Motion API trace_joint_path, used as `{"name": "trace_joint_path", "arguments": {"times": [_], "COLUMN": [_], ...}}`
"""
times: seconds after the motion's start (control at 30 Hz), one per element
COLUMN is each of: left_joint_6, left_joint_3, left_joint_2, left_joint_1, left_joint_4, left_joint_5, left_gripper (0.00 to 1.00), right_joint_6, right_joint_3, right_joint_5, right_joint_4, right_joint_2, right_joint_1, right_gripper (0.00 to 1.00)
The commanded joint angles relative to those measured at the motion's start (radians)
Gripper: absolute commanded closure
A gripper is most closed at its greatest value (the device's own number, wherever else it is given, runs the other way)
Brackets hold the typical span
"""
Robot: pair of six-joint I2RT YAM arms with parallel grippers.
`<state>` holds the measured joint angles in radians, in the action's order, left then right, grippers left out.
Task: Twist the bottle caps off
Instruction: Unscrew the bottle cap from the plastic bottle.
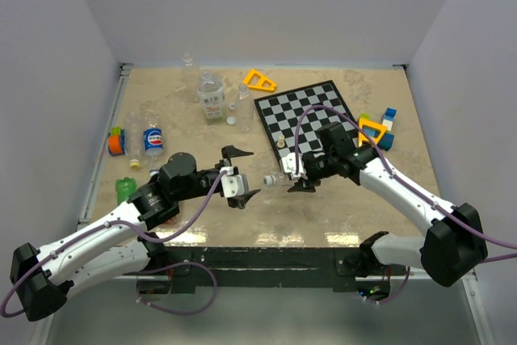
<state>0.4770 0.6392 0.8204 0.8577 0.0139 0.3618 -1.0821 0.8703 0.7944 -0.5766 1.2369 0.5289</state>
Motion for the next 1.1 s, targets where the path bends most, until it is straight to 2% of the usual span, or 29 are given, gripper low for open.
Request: {"name": "trace_joint_path", "arguments": {"times": [0.0, 0.37, 0.63, 0.83, 0.97, 1.07], "left_joint_6": [0.072, 0.072, 0.049, 0.008, -0.008, -0.017], "left_joint_3": [-0.023, 0.004, 0.013, 0.04, 0.039, 0.037], "left_joint_2": [0.031, 0.131, 0.195, 0.247, 0.252, 0.25], "left_joint_1": [-0.003, -0.003, -0.002, -0.002, -0.002, 0.0], "left_joint_4": [0.093, 0.13, 0.136, 0.136, 0.153, 0.159], "left_joint_5": [0.094, 0.153, 0.212, 0.212, 0.213, 0.212], "left_gripper": [0.0, 0.02, 0.16, 0.39, 0.48, 0.49], "right_joint_6": [-0.012, -0.012, -0.012, -0.01, -0.012, -0.012], "right_joint_3": [0.01, 0.01, 0.01, 0.01, 0.01, 0.01], "right_joint_5": [0.005, 0.003, 0.003, 0.002, 0.003, 0.002], "right_joint_4": [-0.006, -0.006, -0.006, -0.006, -0.005, -0.006], "right_joint_2": [-0.008, -0.008, -0.008, -0.008, -0.011, -0.01], "right_joint_1": [-0.001, -0.001, -0.001, -0.001, -0.001, -0.001], "right_gripper": [0.85, 0.85, 0.85, 0.85, 0.85, 0.85]}}
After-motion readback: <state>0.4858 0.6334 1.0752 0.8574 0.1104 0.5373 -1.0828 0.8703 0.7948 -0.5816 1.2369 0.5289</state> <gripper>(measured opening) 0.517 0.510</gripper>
